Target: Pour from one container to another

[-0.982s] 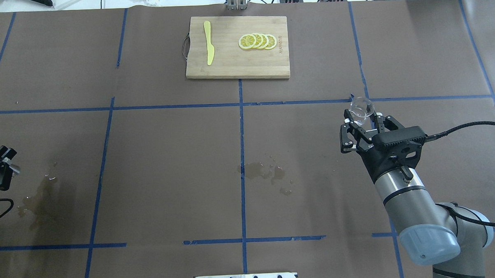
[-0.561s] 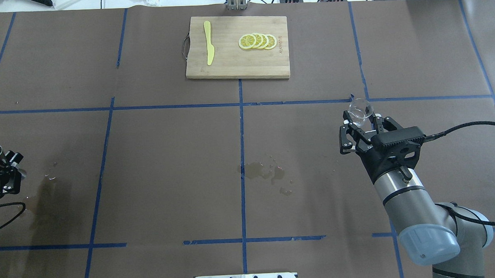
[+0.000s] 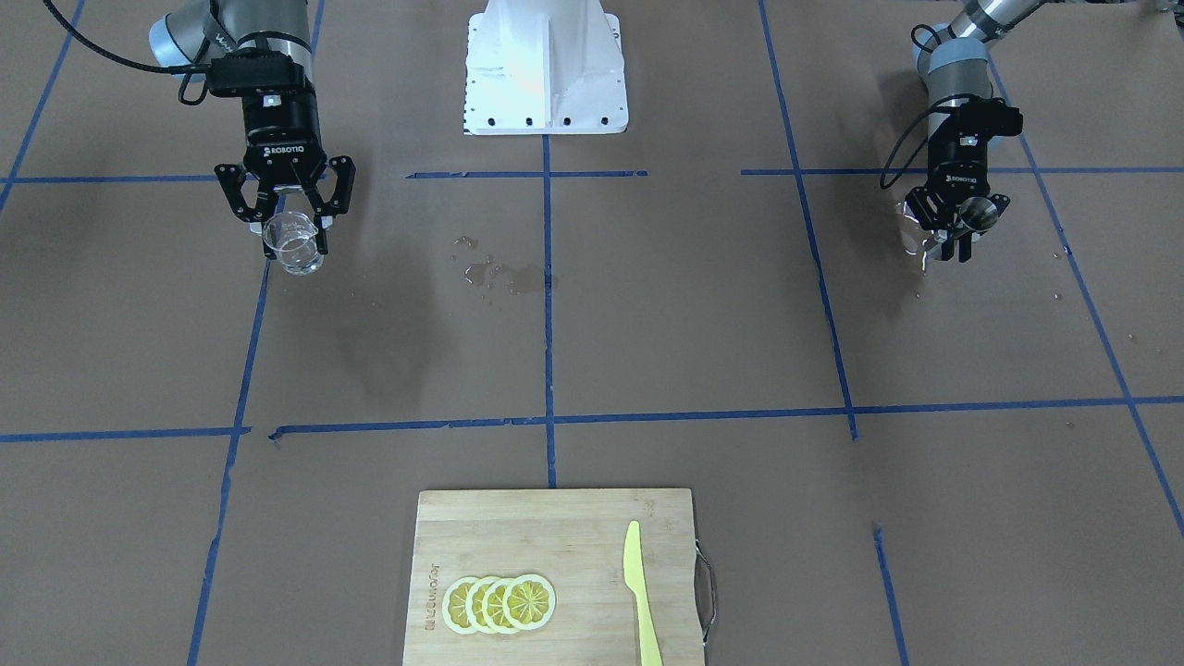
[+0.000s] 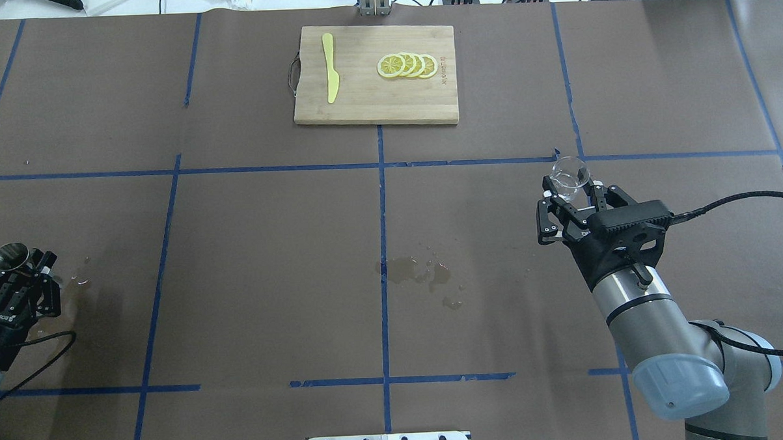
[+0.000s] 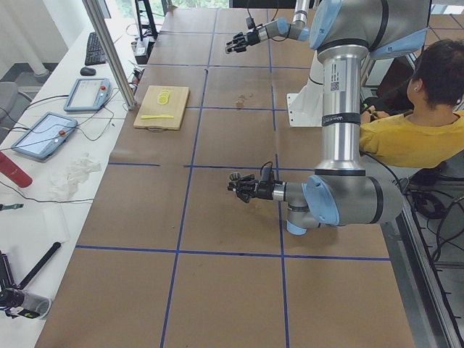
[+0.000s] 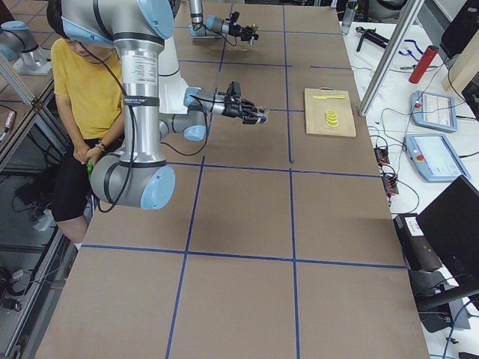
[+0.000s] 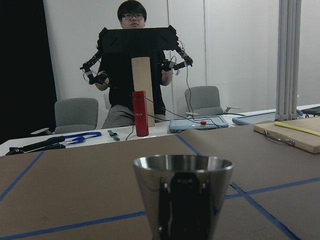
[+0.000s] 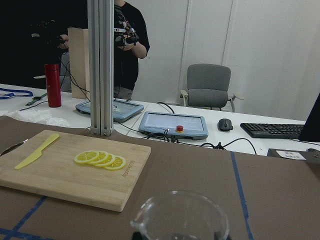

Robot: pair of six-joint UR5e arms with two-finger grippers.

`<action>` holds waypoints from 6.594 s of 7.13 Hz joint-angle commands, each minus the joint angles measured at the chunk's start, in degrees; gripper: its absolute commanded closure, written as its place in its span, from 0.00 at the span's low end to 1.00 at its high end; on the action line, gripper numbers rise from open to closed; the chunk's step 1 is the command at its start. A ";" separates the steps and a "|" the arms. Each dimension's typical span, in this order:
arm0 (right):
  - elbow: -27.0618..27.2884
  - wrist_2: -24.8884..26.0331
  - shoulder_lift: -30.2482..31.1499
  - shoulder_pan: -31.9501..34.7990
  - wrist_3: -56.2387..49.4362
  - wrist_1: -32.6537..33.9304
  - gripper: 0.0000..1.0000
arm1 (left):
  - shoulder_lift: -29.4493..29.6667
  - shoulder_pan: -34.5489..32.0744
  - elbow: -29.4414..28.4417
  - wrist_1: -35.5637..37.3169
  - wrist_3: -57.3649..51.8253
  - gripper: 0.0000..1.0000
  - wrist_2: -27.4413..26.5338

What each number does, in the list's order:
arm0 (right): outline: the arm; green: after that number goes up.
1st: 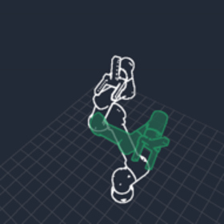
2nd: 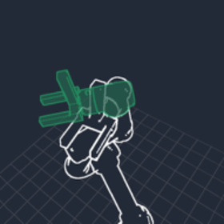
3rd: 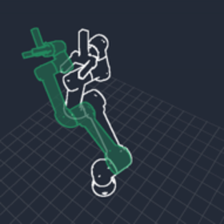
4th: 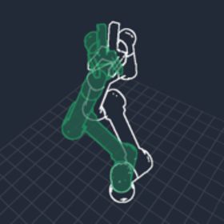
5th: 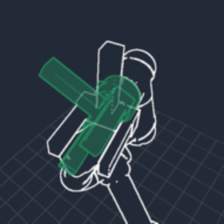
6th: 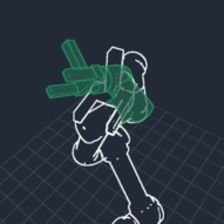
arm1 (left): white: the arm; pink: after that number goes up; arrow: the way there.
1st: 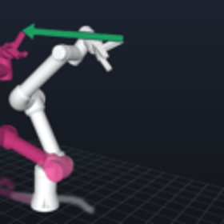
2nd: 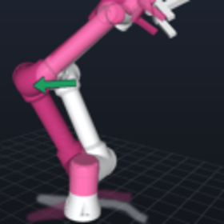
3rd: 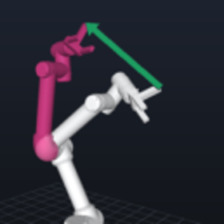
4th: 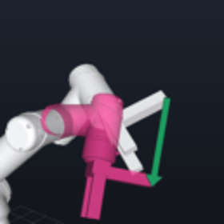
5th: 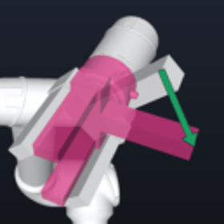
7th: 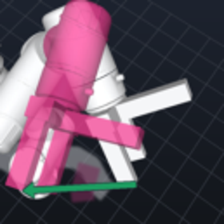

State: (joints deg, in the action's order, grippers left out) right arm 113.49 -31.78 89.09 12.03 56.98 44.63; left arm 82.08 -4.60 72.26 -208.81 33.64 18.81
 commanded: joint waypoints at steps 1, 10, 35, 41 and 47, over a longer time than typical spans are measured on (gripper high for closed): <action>0.07 -0.12 0.03 0.01 -0.02 -0.06 1.00 | -2.97 0.55 0.33 -1.76 -3.48 1.00 -0.18; -0.63 -0.12 0.30 -0.08 0.15 -2.17 1.00 | -2.10 -0.32 5.78 -4.67 -8.94 1.00 7.89; -1.95 -0.12 0.30 -0.61 1.38 -2.26 1.00 | 2.03 -11.49 0.60 -0.72 -4.72 0.65 25.92; -1.78 -0.12 0.30 -0.69 1.73 -2.44 1.00 | 2.03 -11.49 0.68 -0.81 -4.72 0.32 25.84; -1.87 -0.12 0.21 -0.96 2.26 -2.44 1.00 | 0.89 -11.84 4.90 -1.07 -4.99 0.06 26.01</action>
State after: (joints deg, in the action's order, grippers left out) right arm 111.63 -31.90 89.30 11.17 58.95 42.21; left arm 83.30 -16.34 75.91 -209.76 28.74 44.89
